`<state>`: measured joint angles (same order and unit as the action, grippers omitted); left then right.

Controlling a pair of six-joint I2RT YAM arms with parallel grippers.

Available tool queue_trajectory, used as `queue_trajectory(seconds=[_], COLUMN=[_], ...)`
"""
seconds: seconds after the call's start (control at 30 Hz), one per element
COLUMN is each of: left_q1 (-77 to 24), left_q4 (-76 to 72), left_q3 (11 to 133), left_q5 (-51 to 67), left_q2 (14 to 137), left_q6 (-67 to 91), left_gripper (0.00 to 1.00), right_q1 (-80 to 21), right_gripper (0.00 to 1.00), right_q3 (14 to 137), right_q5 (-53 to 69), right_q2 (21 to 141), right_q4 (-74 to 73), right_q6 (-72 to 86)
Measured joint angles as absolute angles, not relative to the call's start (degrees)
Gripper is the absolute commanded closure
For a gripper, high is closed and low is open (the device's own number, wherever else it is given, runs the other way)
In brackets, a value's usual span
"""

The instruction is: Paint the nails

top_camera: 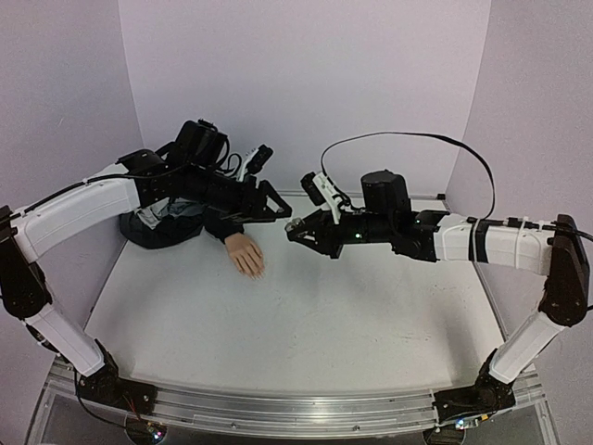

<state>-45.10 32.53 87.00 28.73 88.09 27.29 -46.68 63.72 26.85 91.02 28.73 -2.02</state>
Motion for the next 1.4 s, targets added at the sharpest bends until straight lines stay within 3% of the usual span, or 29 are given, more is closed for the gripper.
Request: queue_trajectory(seconds=[0.53,0.87,1.4], left_q1=[-45.1,-45.2,-45.3], left_q4=[33.1,33.1,34.0], left_q3=[88.8,89.1,90.1], left_q5=[28.4,28.3,27.5], left_q2=[91.2,91.4,91.4], left_q6=[27.5,27.4,27.4], left_gripper=[0.68,0.9,1.0], right_q1=[-46.7,-46.7,-46.7], right_gripper=[1.0,1.0,1.0], right_q3=[63.8,63.8,63.8], right_q5=[27.4,27.5,27.4], right_q2=[91.0,91.0,90.6], right_q4=[28.2,27.5,27.9], right_q6=[-2.4,-2.8,-3.9])
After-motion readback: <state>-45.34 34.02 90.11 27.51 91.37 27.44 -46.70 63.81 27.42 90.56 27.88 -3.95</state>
